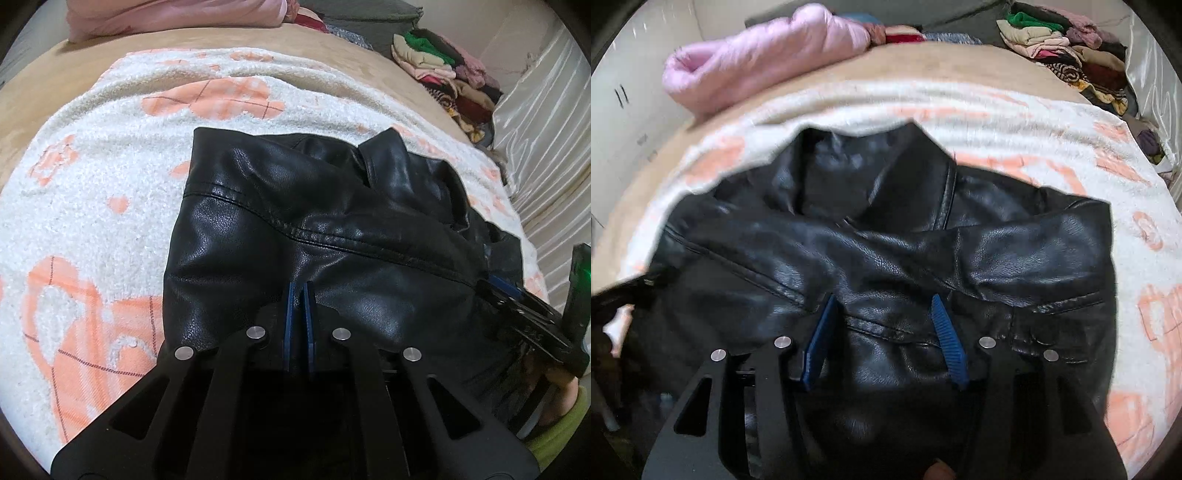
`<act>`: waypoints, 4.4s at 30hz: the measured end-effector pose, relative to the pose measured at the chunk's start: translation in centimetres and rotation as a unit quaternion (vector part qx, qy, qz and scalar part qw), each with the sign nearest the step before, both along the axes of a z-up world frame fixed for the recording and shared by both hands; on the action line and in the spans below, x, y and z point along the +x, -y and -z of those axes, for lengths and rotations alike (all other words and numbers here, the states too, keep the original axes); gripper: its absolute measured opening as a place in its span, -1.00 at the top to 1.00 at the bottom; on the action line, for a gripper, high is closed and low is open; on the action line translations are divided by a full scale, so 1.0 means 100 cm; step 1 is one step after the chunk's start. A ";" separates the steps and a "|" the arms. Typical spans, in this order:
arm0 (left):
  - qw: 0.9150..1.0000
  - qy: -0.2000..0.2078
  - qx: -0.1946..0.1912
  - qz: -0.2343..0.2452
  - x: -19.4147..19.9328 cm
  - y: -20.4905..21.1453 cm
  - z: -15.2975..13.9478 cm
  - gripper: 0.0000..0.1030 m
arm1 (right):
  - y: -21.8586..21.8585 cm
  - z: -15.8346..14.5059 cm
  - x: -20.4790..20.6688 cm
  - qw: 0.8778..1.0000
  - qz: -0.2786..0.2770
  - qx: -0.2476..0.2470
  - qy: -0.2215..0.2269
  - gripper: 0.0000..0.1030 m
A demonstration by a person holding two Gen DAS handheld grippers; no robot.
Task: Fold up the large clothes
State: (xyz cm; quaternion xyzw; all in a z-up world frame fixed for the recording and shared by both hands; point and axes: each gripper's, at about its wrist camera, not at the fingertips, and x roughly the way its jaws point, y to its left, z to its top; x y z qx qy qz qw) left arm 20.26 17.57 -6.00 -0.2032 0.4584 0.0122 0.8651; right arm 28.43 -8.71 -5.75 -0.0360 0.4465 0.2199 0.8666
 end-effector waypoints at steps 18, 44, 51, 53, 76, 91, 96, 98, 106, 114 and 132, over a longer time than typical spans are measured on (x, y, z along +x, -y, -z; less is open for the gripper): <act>0.994 0.010 0.076 0.076 -0.054 0.072 -0.012 0.54 | 0.028 -0.040 -0.086 0.997 -0.033 0.038 0.053 -0.31; 0.994 0.065 0.071 0.060 -0.078 0.078 -0.072 -0.61 | 0.062 -0.065 -0.110 0.995 0.008 0.079 0.064 -0.89; 0.991 0.084 0.084 0.063 -0.093 0.087 -0.089 -0.81 | 0.060 -0.083 -0.127 0.993 0.008 0.082 0.086 -0.92; 0.991 0.086 0.083 0.062 -0.098 0.088 -0.094 -0.82 | 0.061 -0.088 -0.133 0.992 0.007 0.082 0.090 -0.92; 0.988 0.108 0.082 0.070 -0.151 0.099 -0.109 -0.82 | 0.069 -0.123 -0.189 0.986 0.006 0.071 0.150 -0.92; 0.988 0.116 0.085 0.056 -0.190 0.099 -0.110 -0.82 | 0.087 -0.122 -0.220 0.987 -0.001 0.083 0.141 -0.92; 0.988 0.115 0.087 0.048 -0.204 0.094 -0.114 -0.82 | 0.089 -0.123 -0.231 0.987 -0.005 0.084 0.140 -0.92; 0.988 0.119 0.087 0.045 -0.211 0.092 -0.116 -0.82 | 0.092 -0.124 -0.235 0.986 -0.006 0.085 0.142 -0.92; 0.989 0.117 0.082 0.027 -0.228 0.081 -0.116 -0.82 | 0.103 -0.124 -0.252 0.987 -0.007 0.083 0.139 -0.92; 0.989 0.106 0.096 0.034 -0.245 0.083 -0.110 -0.82 | 0.113 -0.118 -0.271 0.989 -0.013 0.071 0.131 -0.92; 0.993 0.057 0.103 0.025 -0.273 0.069 -0.068 -0.82 | 0.136 -0.069 -0.276 0.995 -0.001 0.056 0.078 -0.92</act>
